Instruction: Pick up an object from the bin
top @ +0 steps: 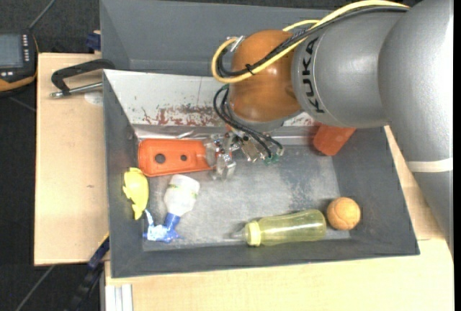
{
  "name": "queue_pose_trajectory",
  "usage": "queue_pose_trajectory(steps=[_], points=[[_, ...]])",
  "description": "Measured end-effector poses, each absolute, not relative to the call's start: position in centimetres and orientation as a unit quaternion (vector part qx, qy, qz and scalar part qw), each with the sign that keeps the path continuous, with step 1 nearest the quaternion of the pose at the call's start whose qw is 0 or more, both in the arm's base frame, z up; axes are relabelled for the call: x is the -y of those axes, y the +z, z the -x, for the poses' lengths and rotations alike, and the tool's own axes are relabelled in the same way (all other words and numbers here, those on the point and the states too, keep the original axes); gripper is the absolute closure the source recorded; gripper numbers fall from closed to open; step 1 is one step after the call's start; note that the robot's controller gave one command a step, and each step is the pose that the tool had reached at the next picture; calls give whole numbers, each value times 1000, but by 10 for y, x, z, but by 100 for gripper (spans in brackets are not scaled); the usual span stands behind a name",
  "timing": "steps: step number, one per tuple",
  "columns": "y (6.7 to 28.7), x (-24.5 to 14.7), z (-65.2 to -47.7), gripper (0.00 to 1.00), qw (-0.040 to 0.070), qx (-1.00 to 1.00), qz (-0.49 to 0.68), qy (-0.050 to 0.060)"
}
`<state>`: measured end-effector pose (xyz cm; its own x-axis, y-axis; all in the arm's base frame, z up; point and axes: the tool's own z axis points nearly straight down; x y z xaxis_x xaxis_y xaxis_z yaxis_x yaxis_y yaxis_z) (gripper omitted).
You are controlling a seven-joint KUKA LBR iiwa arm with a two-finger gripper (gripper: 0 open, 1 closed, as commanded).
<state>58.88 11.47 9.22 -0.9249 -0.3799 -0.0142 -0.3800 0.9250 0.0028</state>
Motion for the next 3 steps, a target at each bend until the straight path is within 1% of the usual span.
queue_pose_trajectory(steps=[1, 2, 3], points=[[101, -116, -591, 100, 10, -982, 186, 3], [109, -124, -588, 100, 10, -980, 198, 3], [113, -123, -581, 100, 11, -979, 203, 3]])
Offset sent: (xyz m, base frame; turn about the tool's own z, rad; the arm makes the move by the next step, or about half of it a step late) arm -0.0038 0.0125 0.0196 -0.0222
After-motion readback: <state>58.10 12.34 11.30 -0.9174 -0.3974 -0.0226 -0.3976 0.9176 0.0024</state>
